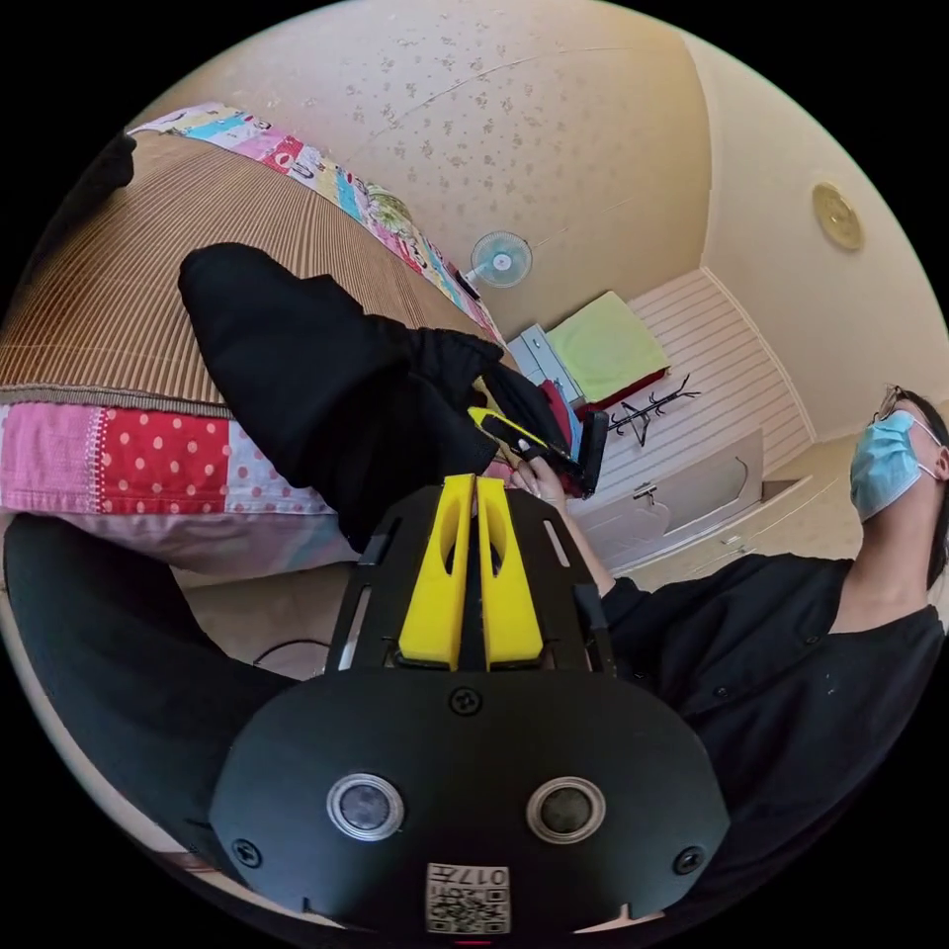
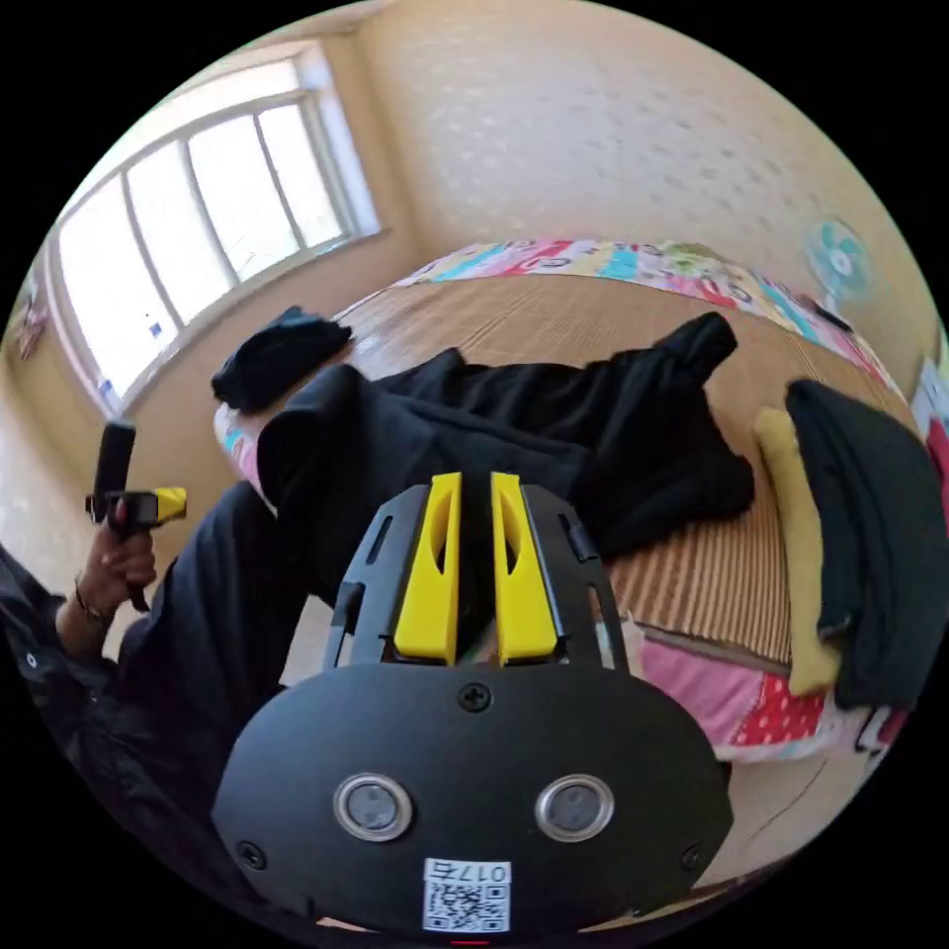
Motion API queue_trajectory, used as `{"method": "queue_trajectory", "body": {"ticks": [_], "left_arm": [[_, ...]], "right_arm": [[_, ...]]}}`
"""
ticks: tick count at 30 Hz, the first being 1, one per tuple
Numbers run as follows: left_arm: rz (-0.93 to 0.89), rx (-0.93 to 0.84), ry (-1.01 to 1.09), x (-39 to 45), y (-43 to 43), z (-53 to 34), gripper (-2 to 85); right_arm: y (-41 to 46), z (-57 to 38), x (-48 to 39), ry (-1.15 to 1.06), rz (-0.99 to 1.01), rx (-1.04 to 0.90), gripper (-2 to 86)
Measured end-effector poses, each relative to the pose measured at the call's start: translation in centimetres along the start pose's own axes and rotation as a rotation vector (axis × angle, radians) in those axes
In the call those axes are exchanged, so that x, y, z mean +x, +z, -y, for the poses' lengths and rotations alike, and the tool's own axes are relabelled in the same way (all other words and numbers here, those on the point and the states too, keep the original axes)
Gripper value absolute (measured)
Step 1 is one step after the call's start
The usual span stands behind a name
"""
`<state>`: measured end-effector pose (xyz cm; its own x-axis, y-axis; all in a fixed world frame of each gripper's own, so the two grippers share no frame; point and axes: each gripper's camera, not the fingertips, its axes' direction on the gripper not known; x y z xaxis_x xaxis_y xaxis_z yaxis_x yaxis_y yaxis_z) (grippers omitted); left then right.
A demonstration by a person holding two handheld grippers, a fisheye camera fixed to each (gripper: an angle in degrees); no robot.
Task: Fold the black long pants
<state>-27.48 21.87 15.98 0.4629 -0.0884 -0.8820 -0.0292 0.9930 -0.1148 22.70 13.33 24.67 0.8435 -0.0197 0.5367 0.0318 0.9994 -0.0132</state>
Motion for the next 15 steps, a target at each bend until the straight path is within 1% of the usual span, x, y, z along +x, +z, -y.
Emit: {"method": "queue_trajectory", "body": {"ticks": [1, 4, 7, 9, 13, 15], "left_arm": [[-0.006, -0.007, -0.002, 0.2, 0.4, 0.4, -1.0], [-0.005, -0.076, -0.003, 1.8, 2.5, 3.0, -0.9], [0.05, -0.164, 0.063, 4.6, 4.4, 5.9, -0.9], [0.081, -0.203, 0.123, 6.8, 5.5, 7.7, -0.9], [0.106, -0.249, 0.171, 9.1, 7.3, 9.5, -0.6], [0.13, -0.3, 0.195, 10.1, 8.5, 10.4, 0.1]], "right_arm": [[-0.2, -0.6, 3.7, 0.109, 0.019, -0.019, 8.1], [0.7, -2.0, 10.0, 0.265, 0.088, -0.085, 9.6], [1.4, -2.5, 13.1, 0.348, 0.194, -0.011, 9.9], [2.4, -2.3, 14.7, 0.398, 0.219, 0.027, 9.9], [5.6, -1.2, 17.9, 0.511, 0.346, 0.061, 9.1], [6.8, -1.1, 19.0, 0.552, 0.383, 0.063, 8.1]]}}
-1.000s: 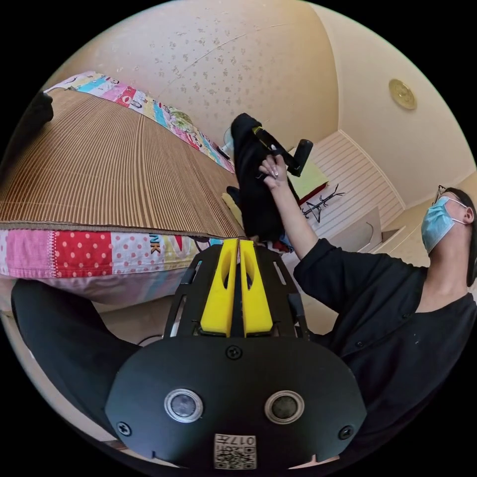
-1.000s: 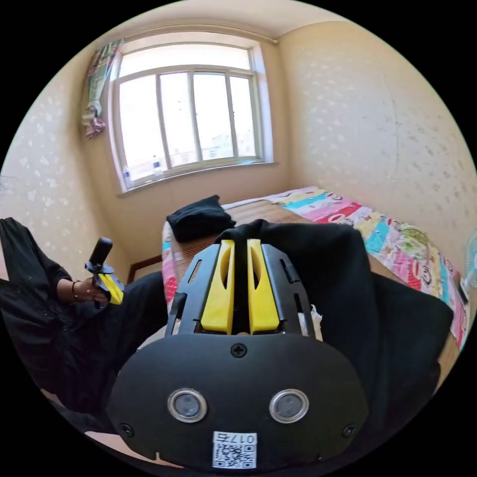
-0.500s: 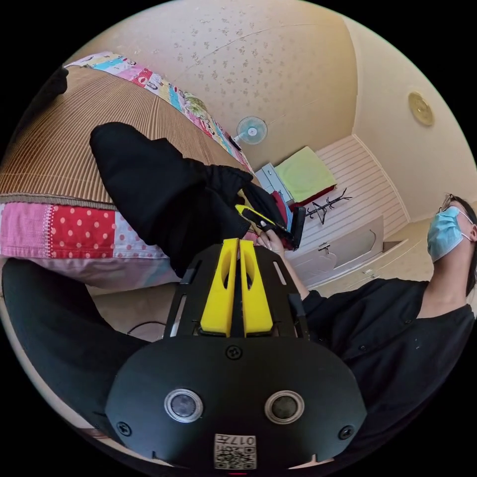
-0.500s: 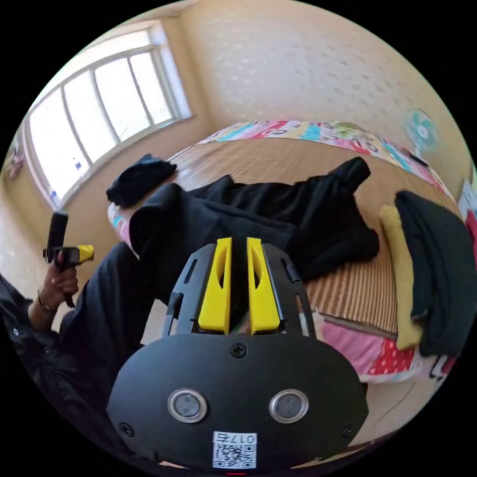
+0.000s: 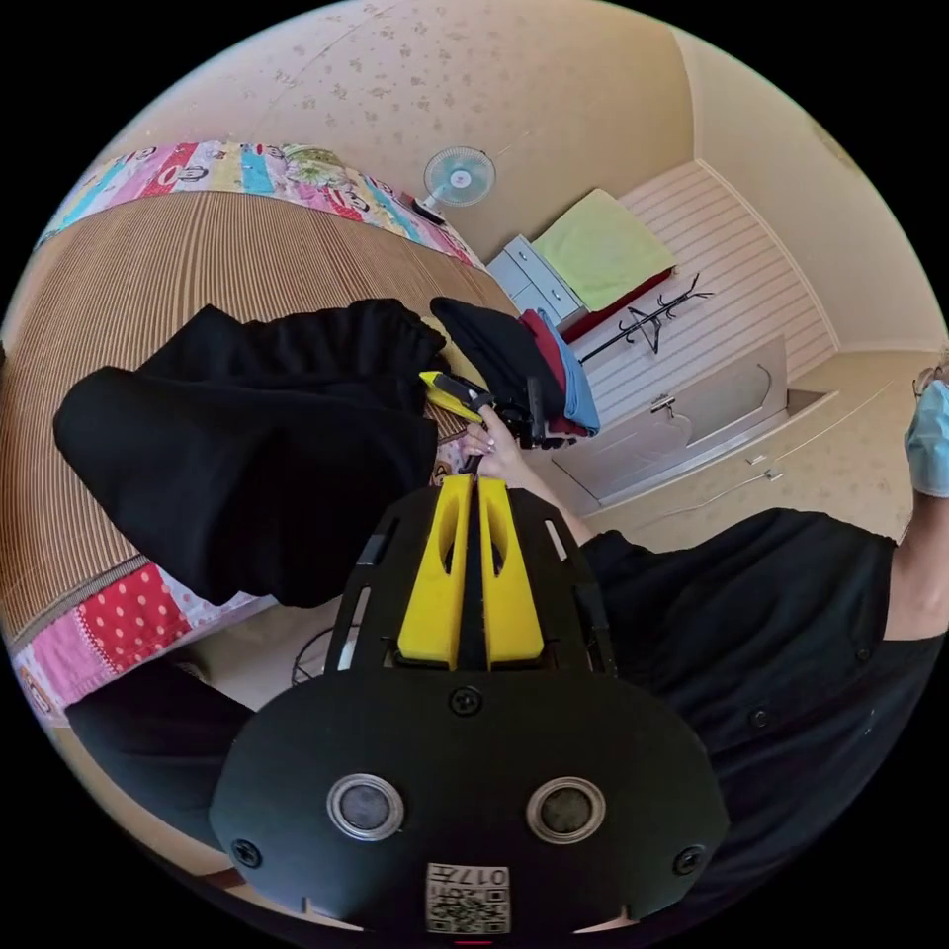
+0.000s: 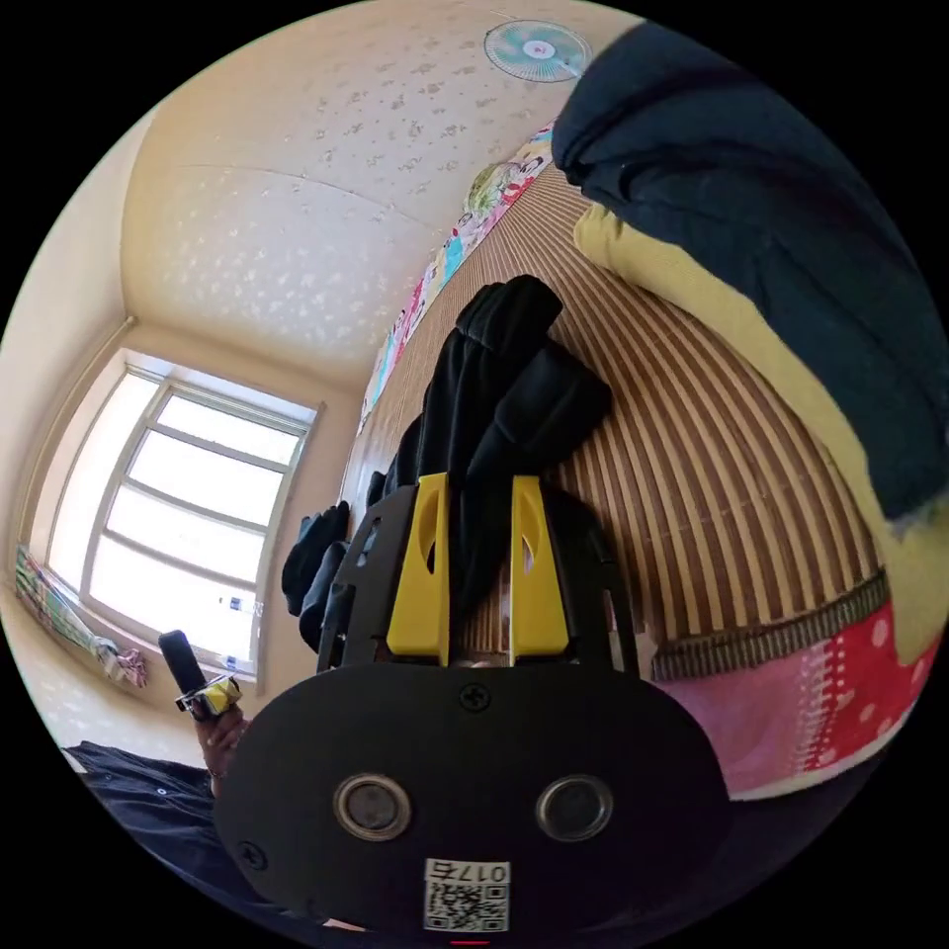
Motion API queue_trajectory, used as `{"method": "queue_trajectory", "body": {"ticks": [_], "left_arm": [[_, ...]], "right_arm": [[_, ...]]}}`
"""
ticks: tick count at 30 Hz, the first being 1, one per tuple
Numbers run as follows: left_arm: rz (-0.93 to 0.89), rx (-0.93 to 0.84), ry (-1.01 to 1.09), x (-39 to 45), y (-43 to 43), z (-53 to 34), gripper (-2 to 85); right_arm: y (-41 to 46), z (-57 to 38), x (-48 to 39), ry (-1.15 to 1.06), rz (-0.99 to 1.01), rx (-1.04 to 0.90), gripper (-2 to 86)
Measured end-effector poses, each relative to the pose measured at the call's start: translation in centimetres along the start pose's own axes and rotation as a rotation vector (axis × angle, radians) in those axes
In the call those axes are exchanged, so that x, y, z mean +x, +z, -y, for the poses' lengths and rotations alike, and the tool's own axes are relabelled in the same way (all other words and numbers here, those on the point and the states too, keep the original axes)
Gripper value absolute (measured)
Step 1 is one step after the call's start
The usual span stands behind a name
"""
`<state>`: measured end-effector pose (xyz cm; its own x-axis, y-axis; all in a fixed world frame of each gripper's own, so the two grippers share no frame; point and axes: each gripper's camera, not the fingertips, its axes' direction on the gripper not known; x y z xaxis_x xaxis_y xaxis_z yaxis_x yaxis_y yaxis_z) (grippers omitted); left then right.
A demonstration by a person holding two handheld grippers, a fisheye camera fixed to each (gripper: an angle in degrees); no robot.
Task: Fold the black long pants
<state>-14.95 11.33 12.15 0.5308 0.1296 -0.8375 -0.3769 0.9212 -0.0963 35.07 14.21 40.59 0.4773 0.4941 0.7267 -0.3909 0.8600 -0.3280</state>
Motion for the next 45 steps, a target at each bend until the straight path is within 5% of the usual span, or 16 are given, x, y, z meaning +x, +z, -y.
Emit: {"method": "queue_trajectory", "body": {"ticks": [7, 12, 17, 23, 31, 45], "left_arm": [[0.127, -0.028, 0.075, 1.5, -1.2, 3.4, 4.2], [0.259, 0.117, 0.121, 1.6, -4.6, 5.9, 7.7], [0.102, 0.21, 0.099, 0.5, -6.2, 7.2, 11.2], [-0.035, 0.269, 0.055, -2.3, -6.8, 4.6, 10.9], [0.082, 0.382, 0.095, -0.5, -12.1, 0.4, 4.7], [0.074, 0.801, 0.125, 0.0, -33.9, -5.9, 0.3]], "right_arm": [[-4.8, -1.3, -4.2, -0.259, 0.32, 0.105, 3.2], [-7.2, -3.5, -10.7, -0.535, 0.437, 0.061, 2.6], [-7.6, -5.9, -16.1, -0.765, 0.583, -0.053, 2.3], [-7.0, -6.0, -13.1, -0.589, 0.736, -0.116, 2.2], [-9.0, -6.7, -15.9, -0.548, 0.751, -0.114, 2.2], [-23.3, -1.1, -25.9, -0.634, 0.719, 0.13, 2.1]]}}
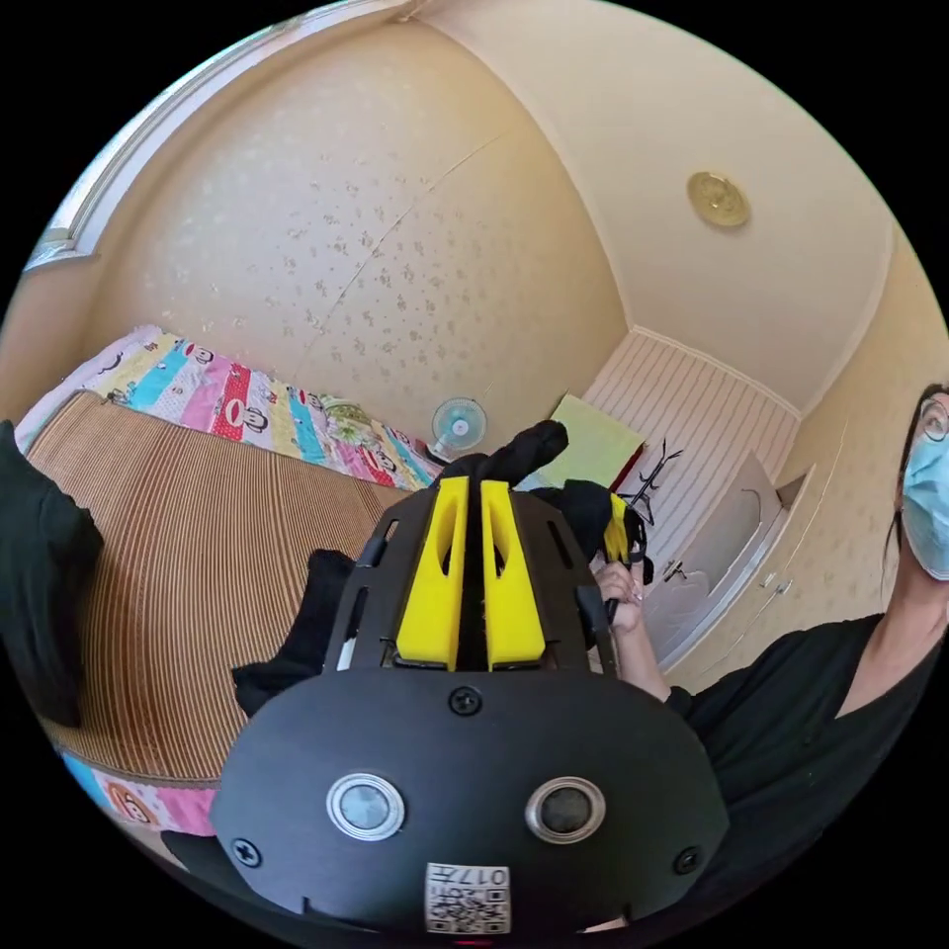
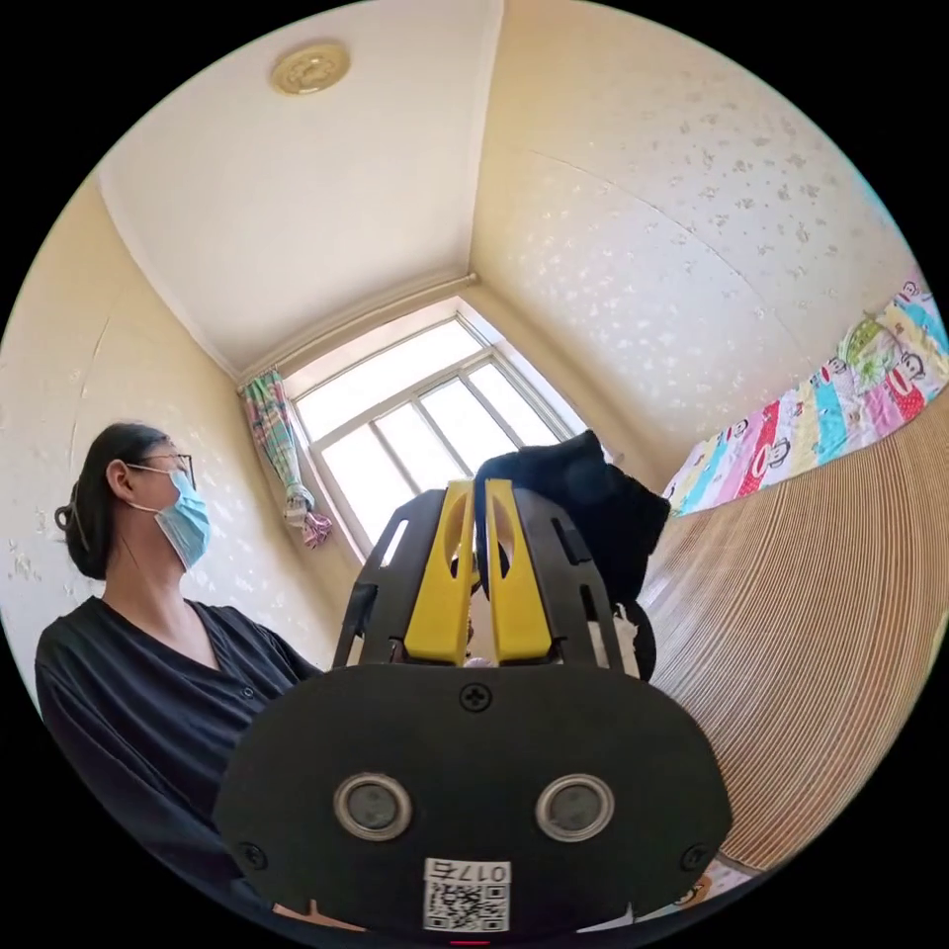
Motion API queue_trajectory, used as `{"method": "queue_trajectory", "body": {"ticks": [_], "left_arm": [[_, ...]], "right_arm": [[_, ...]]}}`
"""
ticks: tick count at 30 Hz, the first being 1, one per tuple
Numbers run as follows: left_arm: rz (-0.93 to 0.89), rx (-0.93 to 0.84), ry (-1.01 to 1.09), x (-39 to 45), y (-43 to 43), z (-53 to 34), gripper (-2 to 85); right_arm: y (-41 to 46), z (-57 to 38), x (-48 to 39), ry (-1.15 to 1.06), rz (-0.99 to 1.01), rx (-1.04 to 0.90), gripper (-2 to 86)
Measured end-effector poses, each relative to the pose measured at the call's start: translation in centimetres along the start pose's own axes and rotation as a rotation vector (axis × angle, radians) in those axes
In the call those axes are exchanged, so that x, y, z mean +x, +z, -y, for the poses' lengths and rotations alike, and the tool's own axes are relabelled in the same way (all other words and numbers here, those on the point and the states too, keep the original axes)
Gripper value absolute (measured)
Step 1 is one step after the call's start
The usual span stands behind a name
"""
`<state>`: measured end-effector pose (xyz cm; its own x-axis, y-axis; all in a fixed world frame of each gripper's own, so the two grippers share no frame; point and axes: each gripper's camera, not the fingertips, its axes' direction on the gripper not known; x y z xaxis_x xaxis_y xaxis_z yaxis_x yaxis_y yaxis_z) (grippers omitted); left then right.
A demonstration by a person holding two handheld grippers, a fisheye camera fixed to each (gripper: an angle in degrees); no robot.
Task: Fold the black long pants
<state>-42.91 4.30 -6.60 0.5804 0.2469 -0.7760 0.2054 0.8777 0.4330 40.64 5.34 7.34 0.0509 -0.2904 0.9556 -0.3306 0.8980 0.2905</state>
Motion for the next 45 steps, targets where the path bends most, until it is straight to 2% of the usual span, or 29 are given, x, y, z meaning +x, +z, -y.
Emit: {"method": "queue_trajectory", "body": {"ticks": [5, 11, 14, 16, 21, 22, 25, 28, 29, 30, 31, 33, 34, 35, 38, 40, 41, 43, 45], "left_arm": [[0.017, 0.143, 0.02, 0.6, -6.7, 3.9, 0.0], [-0.198, 0.282, 0.077, 3.7, -13.2, 6.6, -0.6], [-0.27, 0.356, 0.183, 7.4, -16.0, 5.5, -0.7], [-0.236, 0.403, 0.262, 9.9, -17.6, 4.0, -0.8], [0.115, 0.533, 0.424, 17.5, -18.2, -3.5, -0.9], [0.141, 0.546, 0.44, 18.2, -18.0, -4.1, -0.9], [0.241, 0.569, 0.476, 20.3, -16.0, -3.9, -1.0], [0.114, 0.49, 0.392, 17.4, -12.1, 3.5, -1.0], [0.074, 0.429, 0.376, 15.9, -9.1, 9.0, -0.9], [0.085, 0.313, 0.381, 14.5, -5.0, 16.3, -0.8], [0.111, 0.247, 0.384, 13.8, -2.6, 20.3, -0.8], [0.265, 0.01, 0.322, 9.1, 6.4, 33.7, -0.4], [0.296, -0.027, 0.285, 7.7, 8.1, 35.7, -0.1], [0.357, -0.11, 0.22, 4.8, 10.7, 38.1, 0.4], [0.45, -0.294, 0.135, -0.8, 15.2, 36.8, 2.8], [0.423, -0.391, 0.199, -3.1, 17.7, 32.2, 4.5], [0.418, -0.464, 0.244, -4.8, 19.3, 27.8, 5.0], [0.43, -0.59, 0.265, -7.8, 21.6, 20.4, 5.1], [0.389, -0.756, 0.201, -12.1, 23.5, 9.8, 5.1]], "right_arm": [[-1.2, 6.8, -5.3, -0.099, -0.134, -0.042, 2.0], [-2.7, 11.0, -17.6, -0.301, -0.178, 0.06, 2.1], [-3.8, 7.7, -28.0, -0.581, -0.311, 0.17, 2.2], [-3.6, 4.2, -32.0, -0.674, -0.495, 0.254, 2.2], [-0.6, -6.4, -37.8, -0.807, -0.833, 0.497, 2.2], [1.1, -8.1, -38.7, -0.86, -0.93, 0.536, 2.2], [4.4, -7.1, -38.4, -0.87, -1.053, 0.566, 2.2], [7.8, 1.4, -34.3, -0.843, -1.019, 0.551, 2.2], [9.1, 4.1, -33.2, -0.852, -1.02, 0.542, 2.2], [12.4, 10.9, -30.5, -0.857, -1.055, 0.502, 2.2], [16.3, 18.6, -27.4, -0.823, -1.126, 0.43, 2.1], [21.7, 30.1, -21.7, -0.682, -1.271, 0.286, 1.9], [24.3, 35.6, -17.6, -0.556, -1.357, 0.154, 1.7], [25.3, 37.3, -15.8, -0.506, -1.388, 0.09, 1.6], [27.3, 37.6, -8.9, -0.376, -1.365, -0.093, 1.2], [27.9, 31.7, -3.9, -0.383, -1.191, -0.27, 1.0], [27.9, 29.6, -2.5, -0.399, -1.153, -0.319, 1.0], [27.1, 19.4, 3.4, -0.423, -1.107, -0.496, 0.8], [26.0, 11.7, 8.0, -0.36, -1.133, -0.638, 0.8]]}}
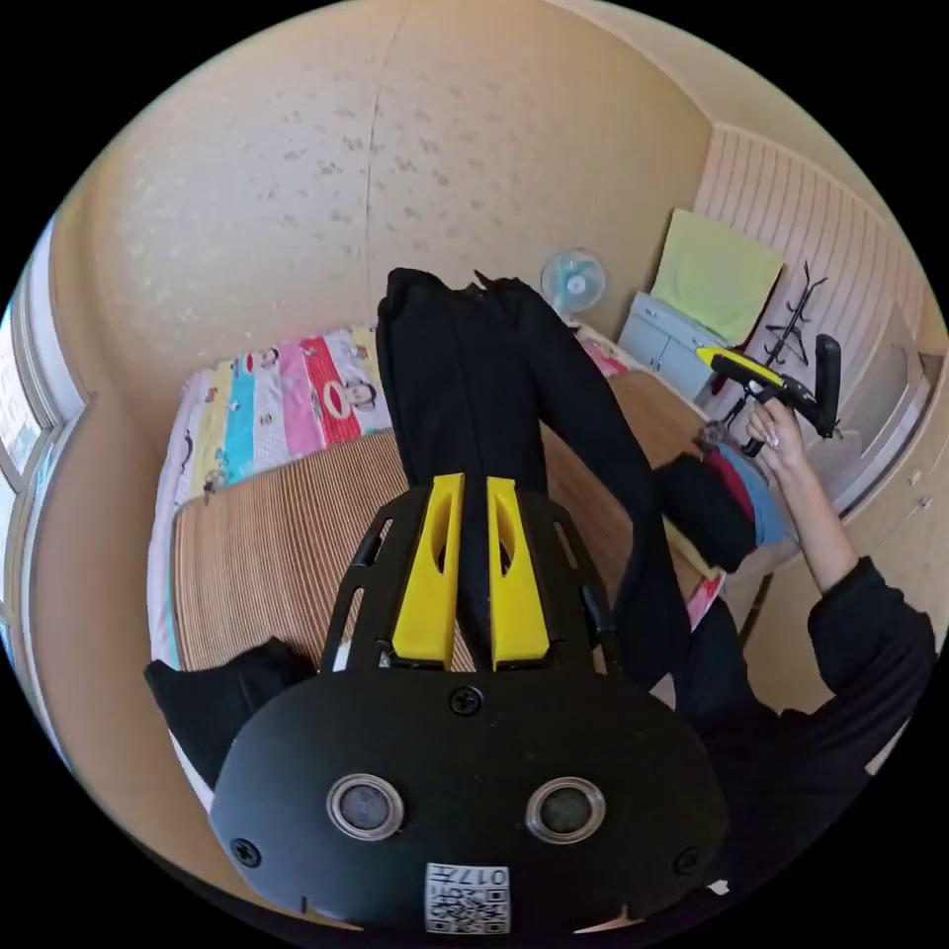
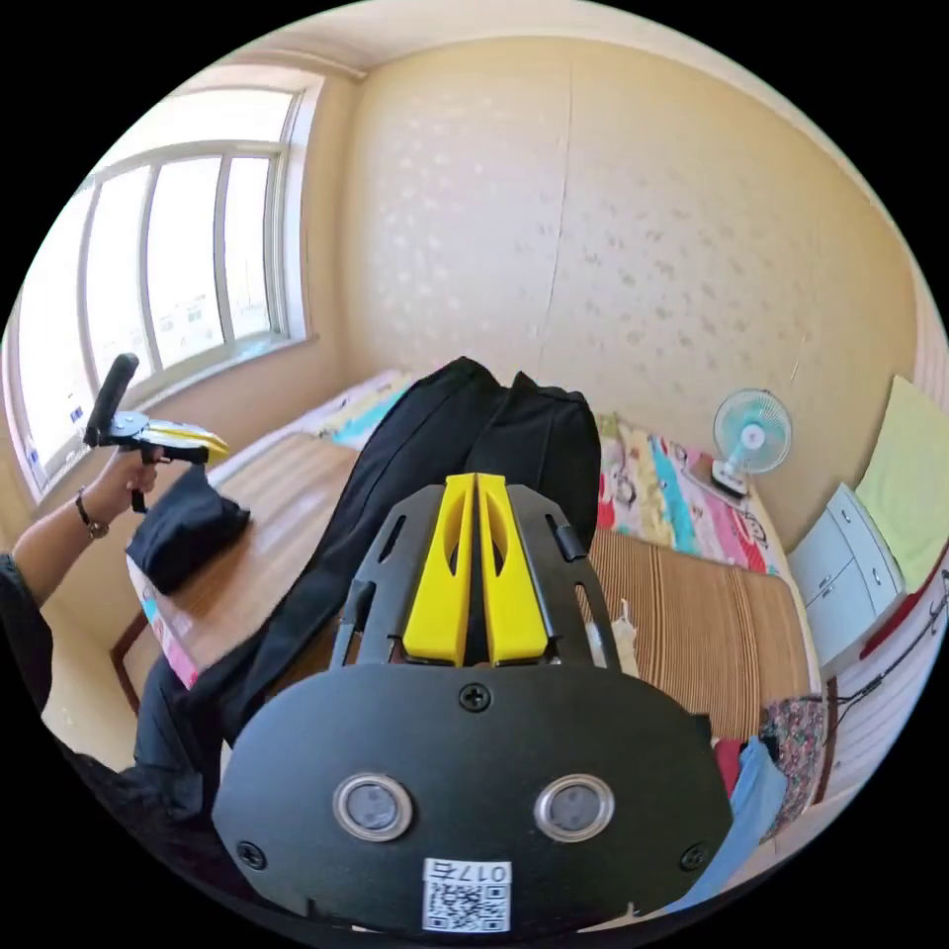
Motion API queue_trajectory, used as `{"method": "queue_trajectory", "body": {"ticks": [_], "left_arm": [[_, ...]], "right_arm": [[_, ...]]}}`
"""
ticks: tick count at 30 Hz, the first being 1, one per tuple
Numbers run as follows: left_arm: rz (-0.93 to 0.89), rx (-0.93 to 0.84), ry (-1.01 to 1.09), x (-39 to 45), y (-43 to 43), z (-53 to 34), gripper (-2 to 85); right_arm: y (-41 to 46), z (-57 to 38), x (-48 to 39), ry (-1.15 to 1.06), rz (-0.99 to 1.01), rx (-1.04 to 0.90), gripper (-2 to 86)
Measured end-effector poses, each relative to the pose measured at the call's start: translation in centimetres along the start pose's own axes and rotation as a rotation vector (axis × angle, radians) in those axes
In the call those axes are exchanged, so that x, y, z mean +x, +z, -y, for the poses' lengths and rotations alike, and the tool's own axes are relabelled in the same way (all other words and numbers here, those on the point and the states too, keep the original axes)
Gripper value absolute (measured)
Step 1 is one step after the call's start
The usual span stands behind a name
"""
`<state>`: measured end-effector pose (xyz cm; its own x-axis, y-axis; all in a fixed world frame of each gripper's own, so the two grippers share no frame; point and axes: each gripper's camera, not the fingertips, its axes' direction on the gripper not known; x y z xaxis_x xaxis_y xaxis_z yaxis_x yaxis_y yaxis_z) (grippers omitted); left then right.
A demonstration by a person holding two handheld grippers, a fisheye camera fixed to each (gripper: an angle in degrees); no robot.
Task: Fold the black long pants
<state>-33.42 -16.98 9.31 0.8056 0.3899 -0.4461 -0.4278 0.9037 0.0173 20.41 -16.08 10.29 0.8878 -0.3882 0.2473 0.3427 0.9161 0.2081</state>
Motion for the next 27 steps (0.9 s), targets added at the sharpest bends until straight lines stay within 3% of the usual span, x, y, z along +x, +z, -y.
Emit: {"method": "queue_trajectory", "body": {"ticks": [5, 9, 12, 14, 17, 21, 24, 27], "left_arm": [[-0.104, -0.115, -0.146, -0.3, 10.2, -12.2, 5.8], [-0.024, 0.0, -0.293, -0.3, 10.5, -20.1, 6.7], [0.024, -0.022, -0.383, -0.5, 11.9, -23.8, 7.6], [0.038, -0.154, -0.432, -0.4, 14.5, -25.4, 7.4], [0.035, -0.082, -0.49, 0.8, 14.7, -27.9, 4.9], [-0.053, -0.029, -0.656, 1.0, 13.6, -30.5, 4.6], [-0.099, 0.051, -0.674, 1.8, 12.8, -32.0, 5.1], [-0.102, 0.059, -0.637, 2.3, 13.3, -32.5, 5.1]], "right_arm": [[9.7, -16.5, -3.6, 0.11, 0.097, -0.312, 2.2], [9.4, -21.9, -5.5, 0.241, 0.223, -0.307, 3.5], [9.4, -23.4, -7.6, 0.281, 0.322, -0.282, 4.2], [10.4, -23.8, -8.1, 0.327, 0.303, -0.324, 4.8], [11.1, -24.6, -6.9, 0.408, 0.292, -0.342, 5.3], [9.4, -27.4, -2.3, 0.578, 0.094, -0.32, 6.4], [8.7, -30.4, 0.6, 0.645, 0.004, -0.39, 7.8], [8.8, -34.0, 2.3, 0.667, 0.053, -0.474, 8.6]]}}
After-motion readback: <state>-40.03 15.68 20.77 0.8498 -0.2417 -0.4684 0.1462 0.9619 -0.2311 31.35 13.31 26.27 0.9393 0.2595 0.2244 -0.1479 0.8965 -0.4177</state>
